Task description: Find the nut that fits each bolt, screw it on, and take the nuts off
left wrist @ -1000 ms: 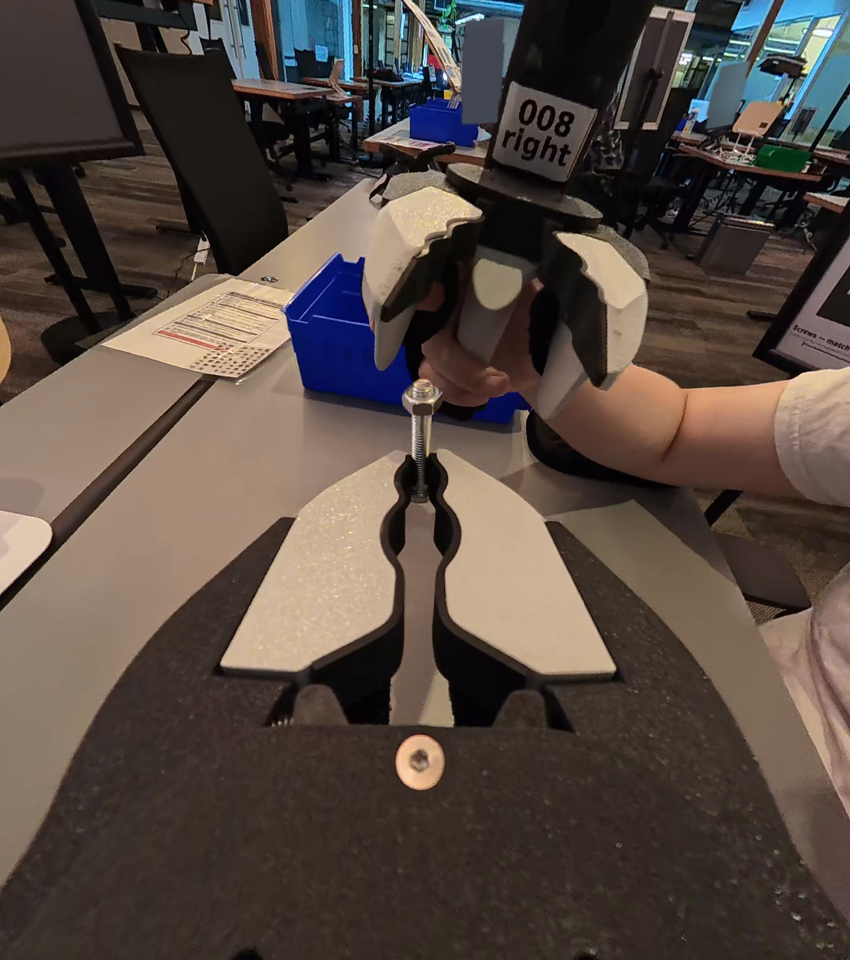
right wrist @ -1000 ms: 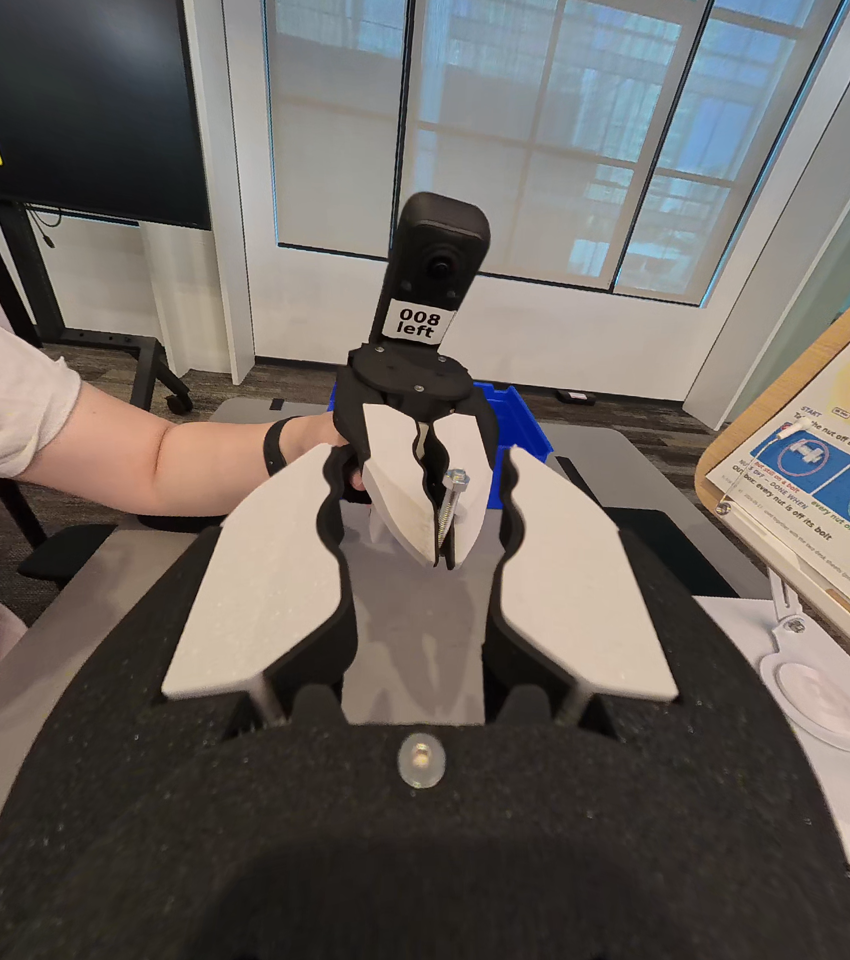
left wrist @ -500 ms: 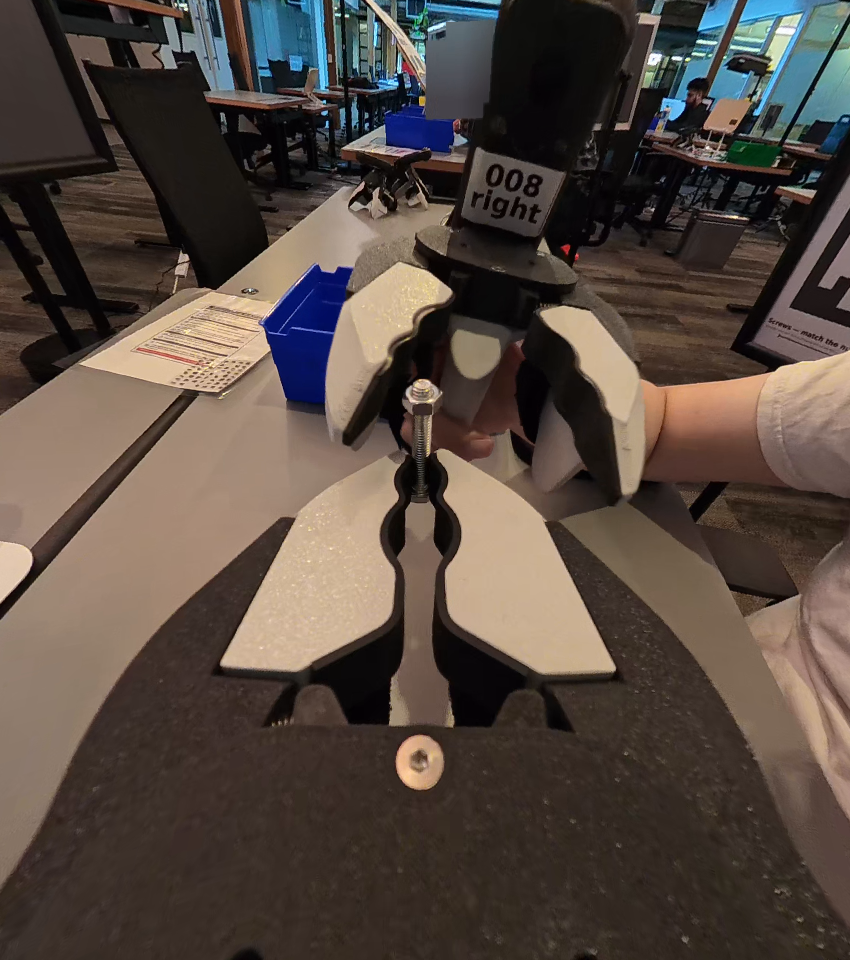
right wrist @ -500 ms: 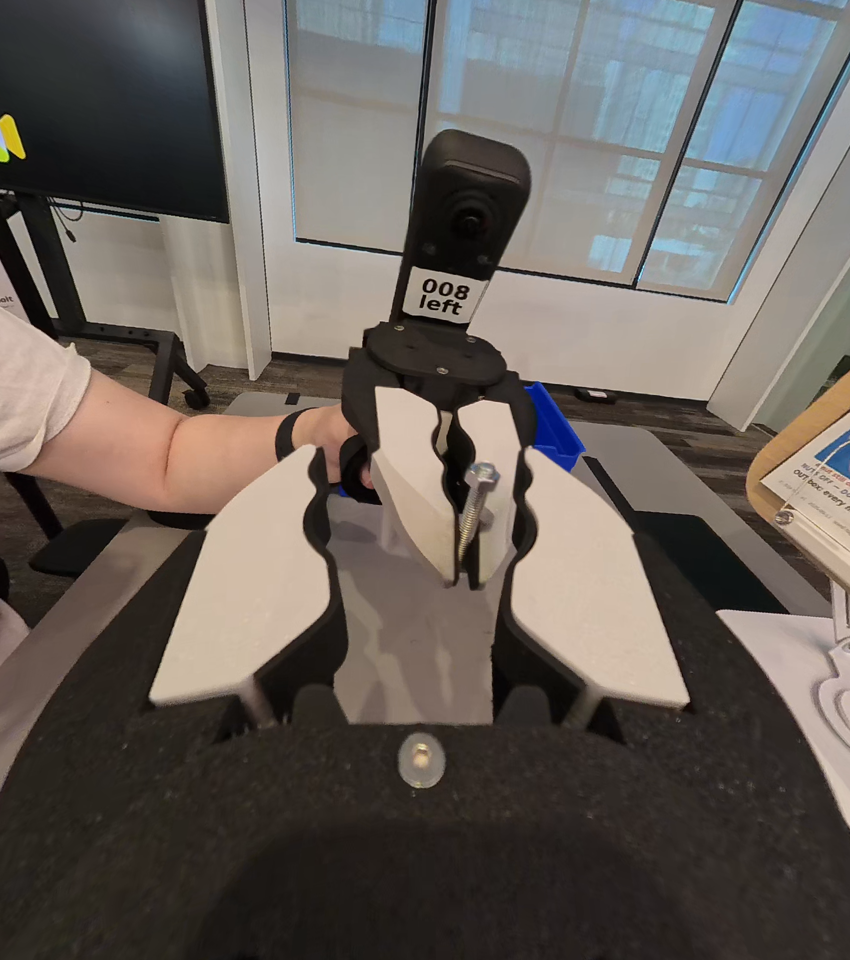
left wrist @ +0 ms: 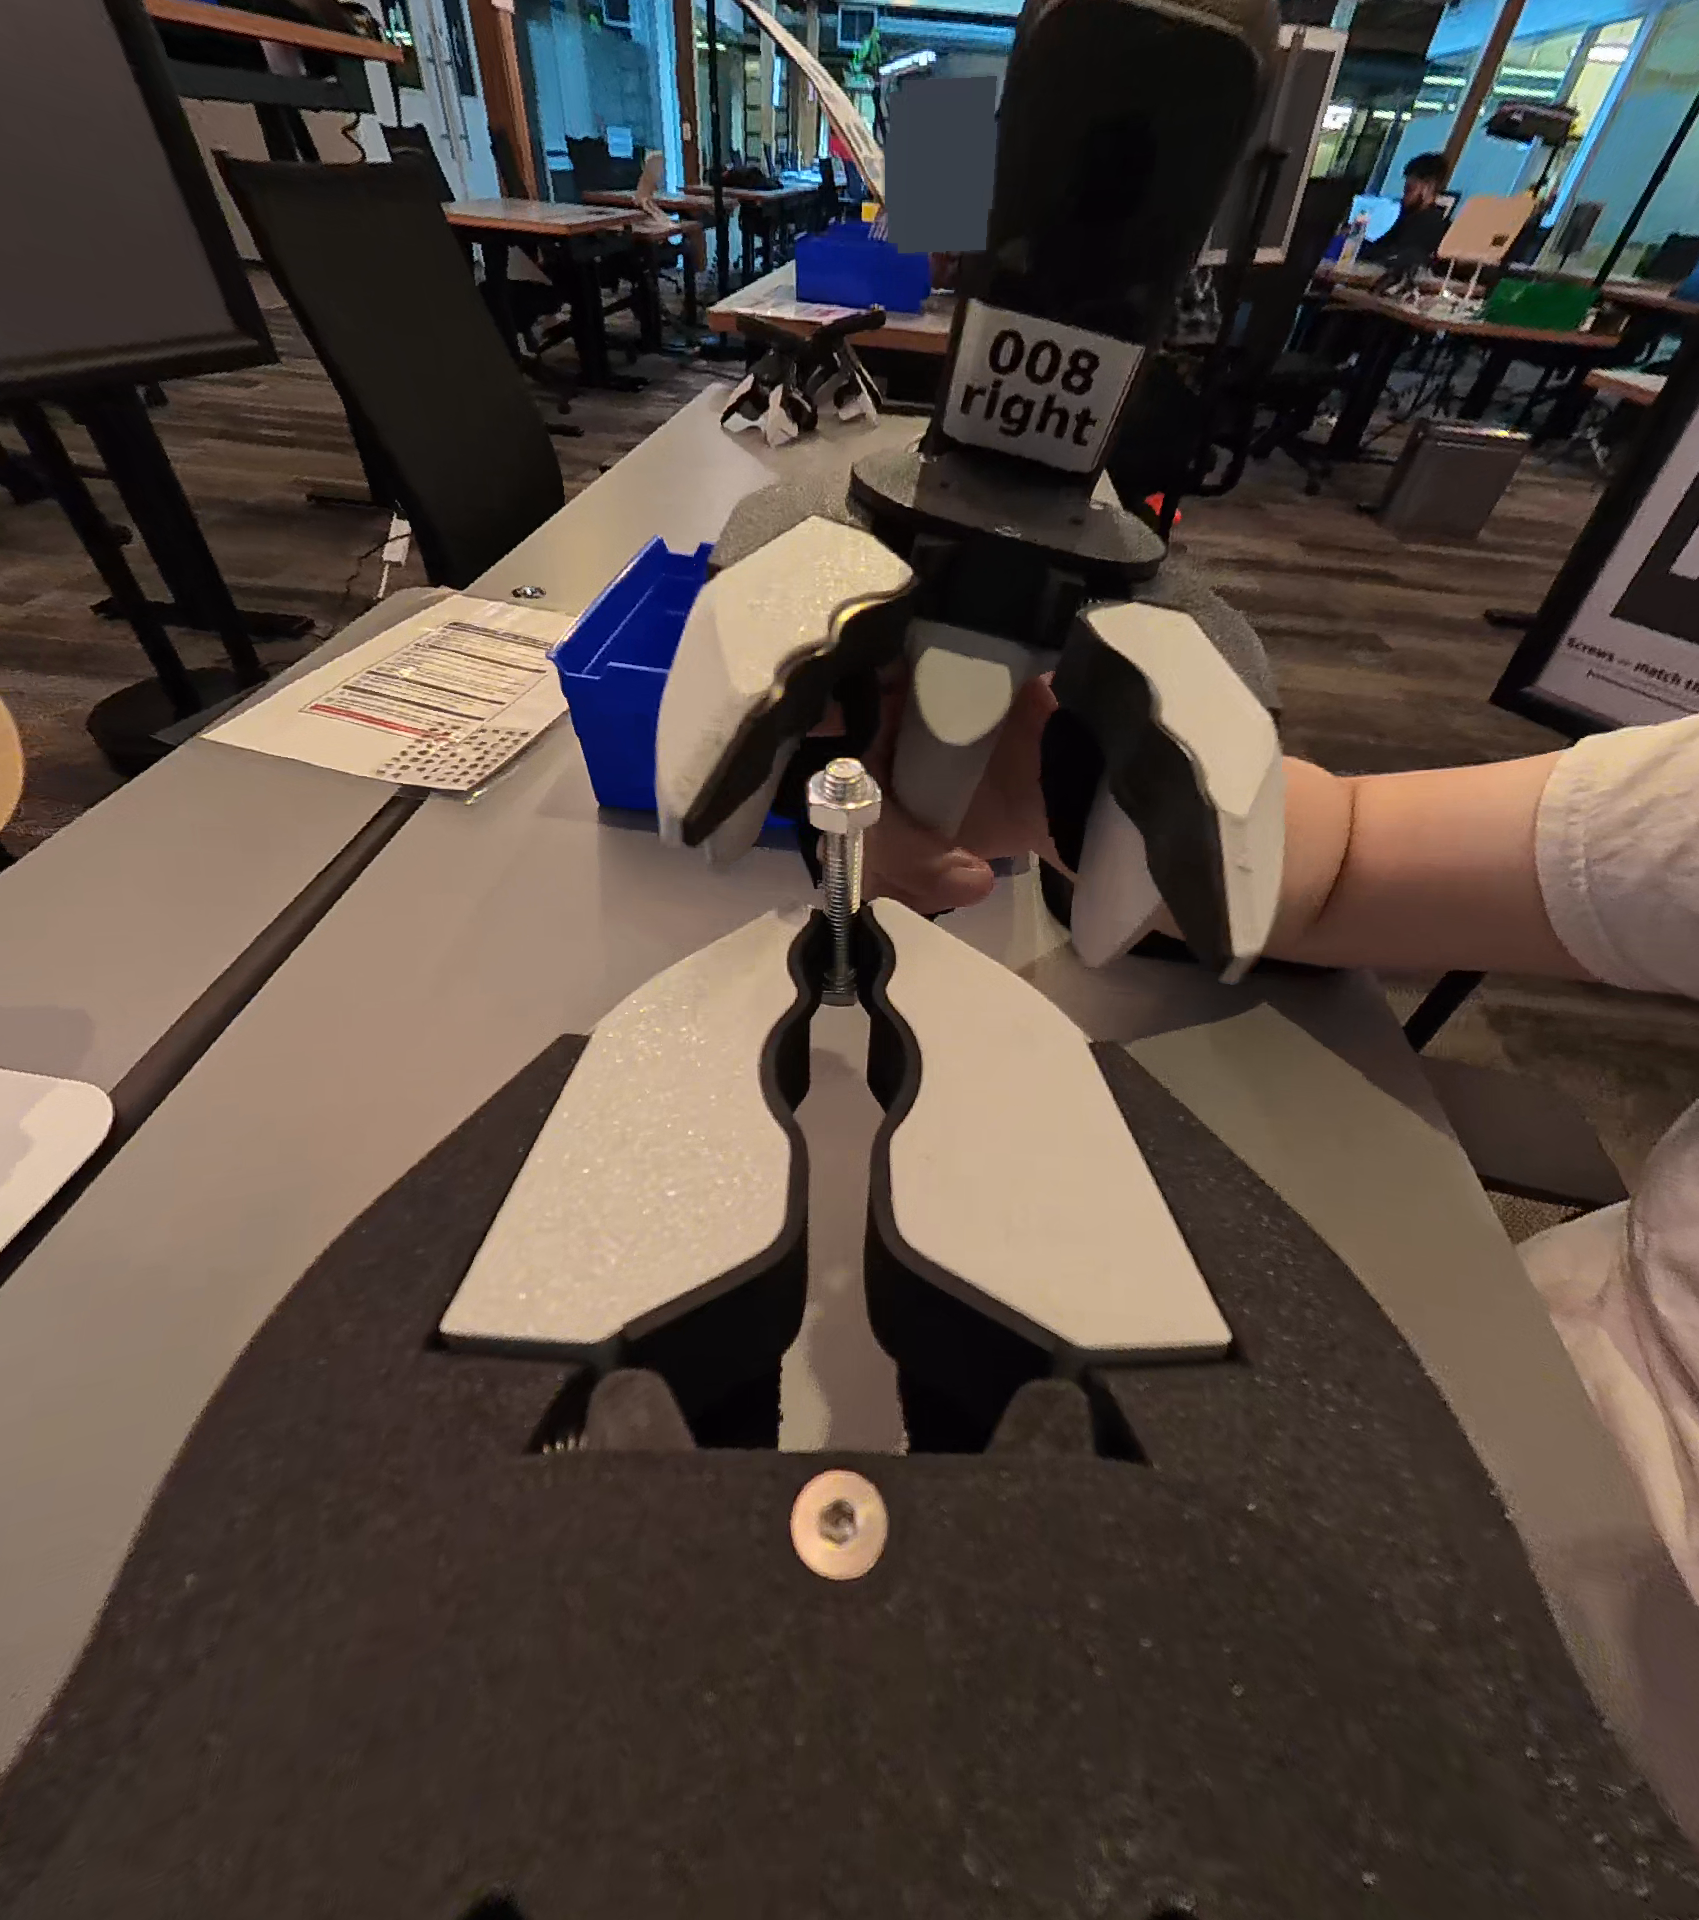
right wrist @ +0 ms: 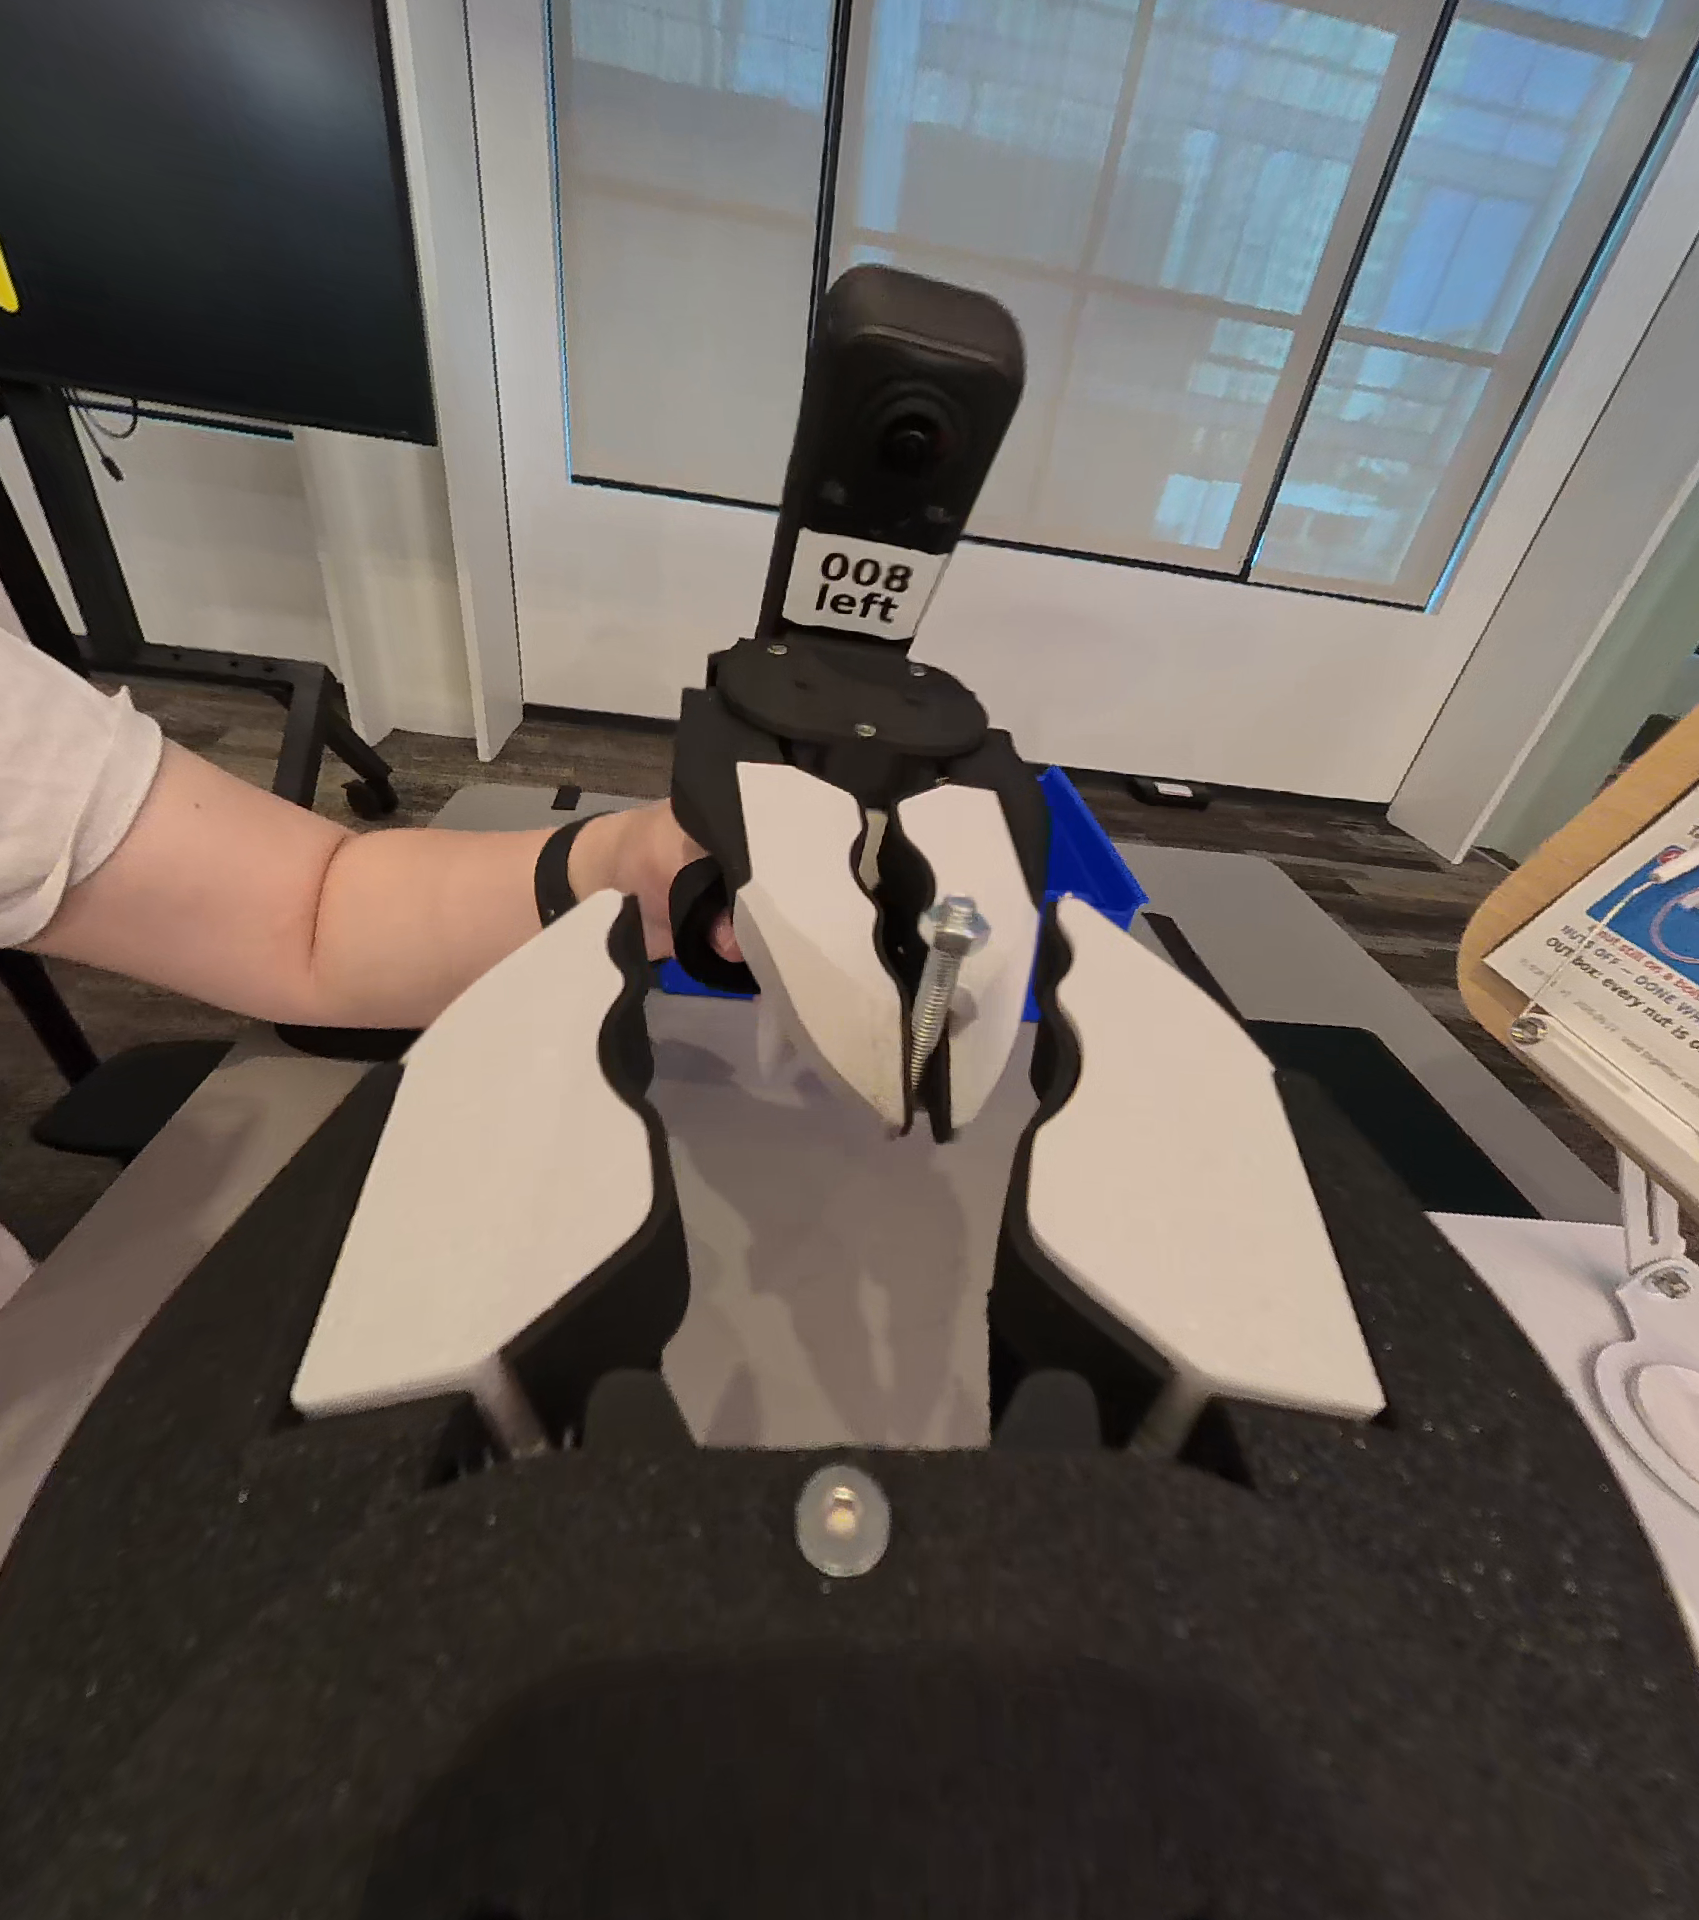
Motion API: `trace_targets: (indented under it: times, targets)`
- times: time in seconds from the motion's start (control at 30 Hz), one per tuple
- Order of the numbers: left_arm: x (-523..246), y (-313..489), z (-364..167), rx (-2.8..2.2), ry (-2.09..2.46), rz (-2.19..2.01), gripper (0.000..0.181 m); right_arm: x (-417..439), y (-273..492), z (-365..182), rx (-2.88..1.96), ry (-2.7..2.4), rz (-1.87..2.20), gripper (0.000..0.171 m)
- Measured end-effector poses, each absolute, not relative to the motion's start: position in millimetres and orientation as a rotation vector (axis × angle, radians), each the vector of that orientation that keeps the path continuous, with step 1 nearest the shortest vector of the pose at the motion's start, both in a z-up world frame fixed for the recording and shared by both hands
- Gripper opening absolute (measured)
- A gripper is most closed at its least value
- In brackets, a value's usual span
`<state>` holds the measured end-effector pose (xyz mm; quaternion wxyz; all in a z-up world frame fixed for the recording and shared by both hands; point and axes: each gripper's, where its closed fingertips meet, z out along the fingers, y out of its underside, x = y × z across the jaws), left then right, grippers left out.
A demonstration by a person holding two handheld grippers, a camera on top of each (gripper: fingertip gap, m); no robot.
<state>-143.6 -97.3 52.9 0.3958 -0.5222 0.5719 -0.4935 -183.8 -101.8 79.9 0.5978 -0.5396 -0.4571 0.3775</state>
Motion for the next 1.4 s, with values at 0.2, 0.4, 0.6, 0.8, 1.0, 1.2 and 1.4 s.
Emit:
trace_targets:
  times: [0.2,0.4,0.6,0.8,1.0,1.2,1.4]
  targets:
    - [-148.8,-82.3,54.4,-1.361,1.377,-1.248,0.004,-179.6,-102.9,77.0,-1.265,-1.101,0.844,0.069]
    - [-145.9,-90.5,52.8,-1.345,1.416,-1.261,0.004,-179.3,-102.3,82.1,-1.253,-1.056,0.894,0.069]
    - [-145.4,-86.6,50.4,-1.354,1.410,-1.218,0.004,-181.4,-103.8,75.8,-1.268,-1.104,0.862,0.070]
    - [-147.7,-84.1,53.5,-1.359,1.382,-1.264,0.004,-176.2,-98.9,80.8,-1.264,-1.044,0.896,0.068]
    - [-143.3,-86.8,48.3,-1.359,1.406,-1.230,0.004,-183.8,-102.4,74.5,-1.272,-1.088,0.875,0.072]
    - [-150.7,-79.7,56.7,-1.359,1.353,-1.267,0.004,-175.8,-103.3,83.1,-1.264,-1.059,0.912,0.064]
    - [-144.4,-88.6,50.0,-1.357,1.410,-1.255,0.004,-184.4,-101.3,77.0,-1.270,-1.061,0.886,0.072]
